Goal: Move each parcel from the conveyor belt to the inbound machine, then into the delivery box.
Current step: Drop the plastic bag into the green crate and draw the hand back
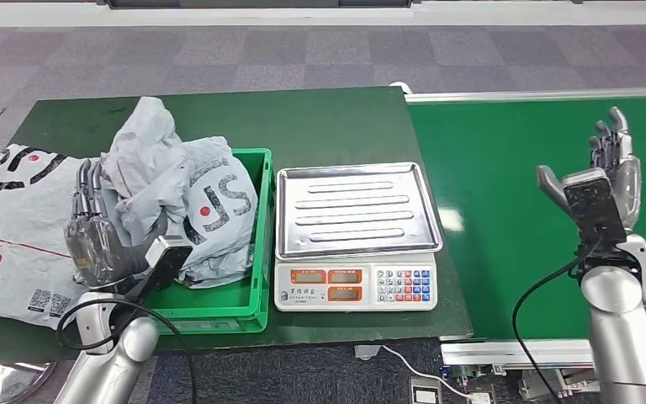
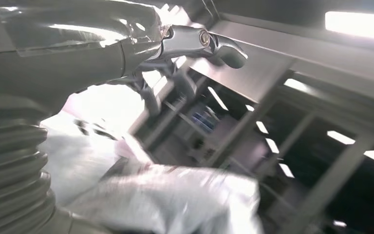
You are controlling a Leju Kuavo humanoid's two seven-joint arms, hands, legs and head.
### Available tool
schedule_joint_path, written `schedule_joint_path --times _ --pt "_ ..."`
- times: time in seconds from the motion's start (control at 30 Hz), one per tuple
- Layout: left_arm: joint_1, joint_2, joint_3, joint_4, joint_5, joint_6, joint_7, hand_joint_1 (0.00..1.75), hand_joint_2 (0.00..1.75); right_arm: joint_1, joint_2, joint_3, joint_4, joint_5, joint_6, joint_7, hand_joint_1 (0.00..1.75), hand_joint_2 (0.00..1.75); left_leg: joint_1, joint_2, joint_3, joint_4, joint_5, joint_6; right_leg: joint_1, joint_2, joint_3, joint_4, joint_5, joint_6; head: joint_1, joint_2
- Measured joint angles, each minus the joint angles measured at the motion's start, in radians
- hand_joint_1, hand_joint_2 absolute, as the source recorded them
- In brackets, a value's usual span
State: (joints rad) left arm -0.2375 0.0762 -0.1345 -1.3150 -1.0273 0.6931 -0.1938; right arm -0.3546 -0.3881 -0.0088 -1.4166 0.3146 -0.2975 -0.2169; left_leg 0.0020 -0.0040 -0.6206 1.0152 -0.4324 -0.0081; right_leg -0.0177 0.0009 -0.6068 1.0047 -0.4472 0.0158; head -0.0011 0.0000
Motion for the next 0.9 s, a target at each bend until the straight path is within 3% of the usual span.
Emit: schedule_joint_path --times 0.23,0.8,0.9 --pt "-0.074 -0.022 -0.073 -0.002 0.04 -0.001 -0.051 0.0 1.75 -0.008 0.005 0.003 0.013 -0.011 -0.008 -0.01 0.0 1.75 0.0 -0.002 0.001 0.0 0.002 -0.001 0.0 -0.001 0.002 0.0 0.002 0.0 0.0 0.0" --pt "-0.081 -0.026 -0.092 -0.004 0.043 -0.001 -0.051 0.0 1.75 -0.009 0.005 0.01 0.018 -0.012 -0.011 -0.011 0.0 1.75 0.0 -0.002 0.001 0.0 0.002 -0.001 0.0 -0.001 0.002 0.0 0.001 0.0 0.0 0.0" --pt "-0.105 -0.037 -0.095 0.005 0.127 -0.071 -0.088 0.0 1.75 -0.019 0.012 0.017 0.027 0.0 -0.005 -0.014 0.0 1.75 0.0 -0.002 0.0 0.0 0.003 -0.001 0.0 -0.001 0.001 0.0 0.002 0.0 0.0 0.0"
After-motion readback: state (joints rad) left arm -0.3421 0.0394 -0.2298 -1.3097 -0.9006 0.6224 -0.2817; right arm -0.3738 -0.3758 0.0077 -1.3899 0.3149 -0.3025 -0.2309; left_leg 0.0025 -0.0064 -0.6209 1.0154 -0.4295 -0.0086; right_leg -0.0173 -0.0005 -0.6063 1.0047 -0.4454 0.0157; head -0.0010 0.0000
